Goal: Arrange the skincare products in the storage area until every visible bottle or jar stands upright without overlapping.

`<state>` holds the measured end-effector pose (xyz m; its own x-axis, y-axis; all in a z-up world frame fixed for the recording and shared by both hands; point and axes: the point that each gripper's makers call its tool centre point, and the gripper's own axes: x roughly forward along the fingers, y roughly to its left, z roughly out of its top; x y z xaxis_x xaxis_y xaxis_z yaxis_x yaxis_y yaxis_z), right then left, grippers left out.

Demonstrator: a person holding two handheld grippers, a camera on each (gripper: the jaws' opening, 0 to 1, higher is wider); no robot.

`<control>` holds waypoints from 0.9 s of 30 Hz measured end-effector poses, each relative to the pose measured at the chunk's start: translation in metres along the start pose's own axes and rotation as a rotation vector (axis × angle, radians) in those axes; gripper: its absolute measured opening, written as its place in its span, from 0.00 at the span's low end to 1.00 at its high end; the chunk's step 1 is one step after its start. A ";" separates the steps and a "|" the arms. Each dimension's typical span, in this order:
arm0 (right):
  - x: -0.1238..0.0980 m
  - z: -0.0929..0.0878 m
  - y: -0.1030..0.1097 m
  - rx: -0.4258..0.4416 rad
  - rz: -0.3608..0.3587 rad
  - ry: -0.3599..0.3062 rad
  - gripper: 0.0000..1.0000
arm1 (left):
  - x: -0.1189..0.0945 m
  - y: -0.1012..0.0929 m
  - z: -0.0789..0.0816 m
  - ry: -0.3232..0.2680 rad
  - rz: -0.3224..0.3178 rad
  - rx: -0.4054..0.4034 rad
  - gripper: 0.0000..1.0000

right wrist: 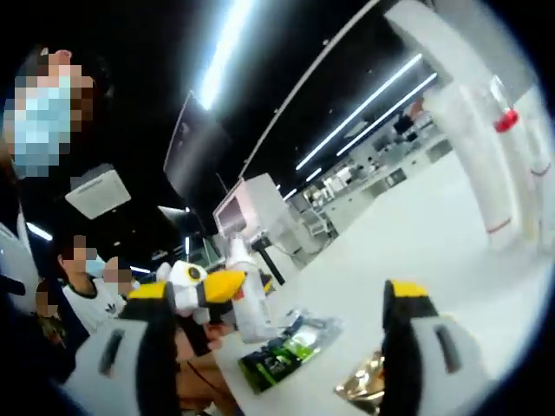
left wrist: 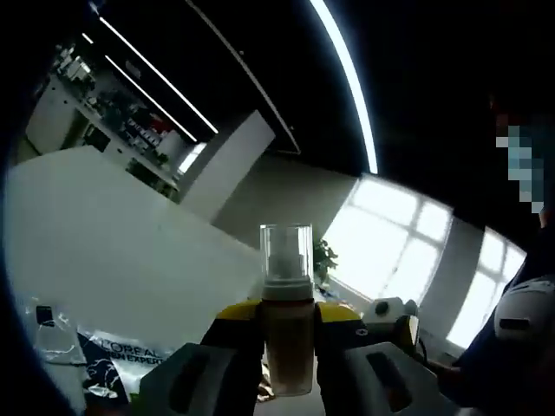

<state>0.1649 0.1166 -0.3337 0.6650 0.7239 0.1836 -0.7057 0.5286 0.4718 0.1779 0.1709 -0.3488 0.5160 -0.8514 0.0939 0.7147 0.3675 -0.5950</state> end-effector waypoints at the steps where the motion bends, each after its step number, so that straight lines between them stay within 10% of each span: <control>1: -0.001 0.002 0.001 -0.001 -0.001 0.000 1.00 | 0.001 0.000 -0.002 0.010 0.003 0.010 0.20; 13: 0.015 0.006 0.011 -0.238 -0.069 0.109 0.99 | 0.008 0.003 -0.014 0.106 0.081 0.199 0.20; 27: 0.035 0.004 0.015 -0.323 -0.122 0.115 0.66 | 0.016 0.000 -0.026 0.143 0.145 0.330 0.20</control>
<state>0.1787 0.1486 -0.3167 0.7305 0.6820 0.0360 -0.6756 0.7140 0.1839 0.1741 0.1471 -0.3682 0.5683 -0.8169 -0.0983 0.7650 0.5685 -0.3027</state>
